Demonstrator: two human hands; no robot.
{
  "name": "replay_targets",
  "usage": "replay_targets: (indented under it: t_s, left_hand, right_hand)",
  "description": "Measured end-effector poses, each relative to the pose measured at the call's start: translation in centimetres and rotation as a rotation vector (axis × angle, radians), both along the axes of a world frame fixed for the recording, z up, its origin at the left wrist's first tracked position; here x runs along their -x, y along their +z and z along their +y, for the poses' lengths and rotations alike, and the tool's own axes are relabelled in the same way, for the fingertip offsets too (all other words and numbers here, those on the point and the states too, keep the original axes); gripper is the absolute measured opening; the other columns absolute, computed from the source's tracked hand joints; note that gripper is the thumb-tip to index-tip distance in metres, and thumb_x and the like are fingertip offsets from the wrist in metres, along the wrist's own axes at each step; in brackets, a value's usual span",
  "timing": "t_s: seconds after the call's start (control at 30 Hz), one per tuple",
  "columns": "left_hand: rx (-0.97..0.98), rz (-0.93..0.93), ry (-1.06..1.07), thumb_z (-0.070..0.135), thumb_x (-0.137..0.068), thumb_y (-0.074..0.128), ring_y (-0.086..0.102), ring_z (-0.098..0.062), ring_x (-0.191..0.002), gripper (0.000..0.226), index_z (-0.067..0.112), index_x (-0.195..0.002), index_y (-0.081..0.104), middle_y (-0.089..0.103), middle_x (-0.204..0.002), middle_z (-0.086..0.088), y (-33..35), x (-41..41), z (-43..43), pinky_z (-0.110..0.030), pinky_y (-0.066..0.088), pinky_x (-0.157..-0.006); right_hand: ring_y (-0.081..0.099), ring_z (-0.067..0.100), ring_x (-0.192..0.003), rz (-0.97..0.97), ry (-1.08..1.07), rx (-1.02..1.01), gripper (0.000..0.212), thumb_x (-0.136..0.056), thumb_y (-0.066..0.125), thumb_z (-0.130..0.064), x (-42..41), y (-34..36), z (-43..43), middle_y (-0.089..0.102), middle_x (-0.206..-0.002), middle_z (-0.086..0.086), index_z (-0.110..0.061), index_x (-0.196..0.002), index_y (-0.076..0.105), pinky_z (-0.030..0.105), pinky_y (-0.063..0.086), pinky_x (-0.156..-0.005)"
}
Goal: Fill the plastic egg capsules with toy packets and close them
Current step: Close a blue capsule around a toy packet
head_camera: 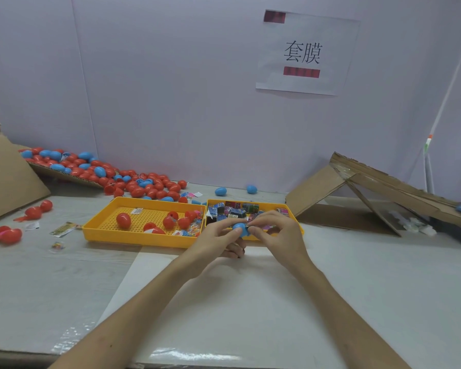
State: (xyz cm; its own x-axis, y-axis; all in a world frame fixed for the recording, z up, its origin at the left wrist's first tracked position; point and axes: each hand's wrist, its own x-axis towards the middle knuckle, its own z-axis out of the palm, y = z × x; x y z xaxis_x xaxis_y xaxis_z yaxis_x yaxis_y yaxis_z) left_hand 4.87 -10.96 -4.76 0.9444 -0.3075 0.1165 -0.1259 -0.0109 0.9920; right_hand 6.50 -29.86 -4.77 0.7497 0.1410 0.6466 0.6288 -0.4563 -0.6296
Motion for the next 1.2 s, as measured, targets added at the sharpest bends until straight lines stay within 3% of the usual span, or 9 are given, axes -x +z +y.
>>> replay_targets:
  t_s: [0.13, 0.3, 0.43, 0.77, 0.9, 1.07, 1.2]
  left_hand:
    - [-0.016, -0.004, 0.002, 0.023, -0.104, 0.056, 0.073, -0.016, -0.072, 0.021, 0.034, -0.120, 0.065, 0.075, -0.079, -0.002, 0.04, -0.05, 0.04, -0.025, 0.059, -0.070]
    - [-0.020, 0.011, 0.010, 0.025, -0.103, 0.057, 0.072, -0.014, -0.070, 0.021, 0.033, -0.121, 0.064, 0.075, -0.079, -0.002, 0.09, -0.21, -0.03, -0.024, 0.058, -0.068]
    - [-0.030, 0.009, 0.024, 0.025, -0.102, 0.057, 0.071, -0.012, -0.069, 0.021, 0.033, -0.121, 0.064, 0.075, -0.076, 0.002, 0.12, -0.33, 0.00, -0.024, 0.058, -0.068]
    - [-0.044, -0.009, 0.039, 0.021, -0.104, 0.056, 0.064, -0.010, -0.063, 0.026, 0.026, -0.128, 0.065, 0.067, -0.072, 0.003, 0.21, -0.26, 0.02, -0.027, 0.058, -0.069]
    - [-0.045, -0.003, 0.043, 0.021, -0.104, 0.057, 0.063, -0.009, -0.061, 0.025, 0.026, -0.127, 0.066, 0.065, -0.070, 0.004, 0.28, -0.24, 0.05, -0.025, 0.055, -0.067]
    - [-0.009, 0.016, 0.034, 0.019, -0.104, 0.056, 0.058, -0.009, -0.059, 0.021, 0.026, -0.120, 0.067, 0.060, -0.069, 0.001, 0.30, -0.24, 0.03, -0.024, 0.053, -0.064]
    - [-0.005, 0.021, 0.032, 0.020, -0.104, 0.056, 0.055, -0.008, -0.058, 0.022, 0.023, -0.122, 0.068, 0.058, -0.066, 0.002, 0.32, -0.42, 0.03, -0.023, 0.053, -0.063]
  right_hand:
    - [0.068, 0.006, -0.082, 0.045, 0.003, -0.020, 0.015, -0.083, 0.081, -0.012, 0.01, -0.05, 0.11, 0.074, -0.090, -0.012, -0.022, -0.094, 0.080, 0.023, 0.054, -0.067]
    - [0.066, 0.008, -0.092, 0.022, 0.023, -0.035, 0.011, -0.081, 0.082, -0.011, -0.07, -0.01, -0.02, 0.072, -0.094, -0.007, -0.019, -0.089, 0.081, 0.018, 0.050, -0.064]
    - [0.067, 0.008, -0.090, 0.041, 0.024, -0.049, 0.010, -0.081, 0.082, -0.013, -0.19, -0.08, -0.01, 0.072, -0.094, -0.007, -0.018, -0.090, 0.082, 0.018, 0.049, -0.063]
    - [0.068, 0.012, -0.083, 0.077, 0.056, -0.096, 0.015, -0.081, 0.083, -0.013, -0.16, -0.14, -0.06, 0.075, -0.087, -0.007, -0.026, -0.087, 0.081, 0.032, 0.053, -0.063]
    - [0.069, 0.013, -0.082, 0.082, 0.062, -0.112, 0.016, -0.081, 0.083, -0.011, -0.15, -0.10, 0.06, 0.075, -0.086, -0.007, -0.026, -0.086, 0.081, 0.025, 0.051, -0.063]
    - [0.070, 0.015, -0.082, 0.105, 0.067, -0.126, 0.012, -0.082, 0.081, -0.009, -0.12, -0.02, 0.11, 0.075, -0.087, -0.005, -0.020, -0.089, 0.081, 0.030, 0.055, -0.067]
    - [0.070, 0.014, -0.080, 0.118, 0.068, -0.128, 0.013, -0.083, 0.080, -0.010, -0.06, -0.02, 0.13, 0.075, -0.088, -0.005, -0.020, -0.090, 0.081, 0.023, 0.053, -0.068]
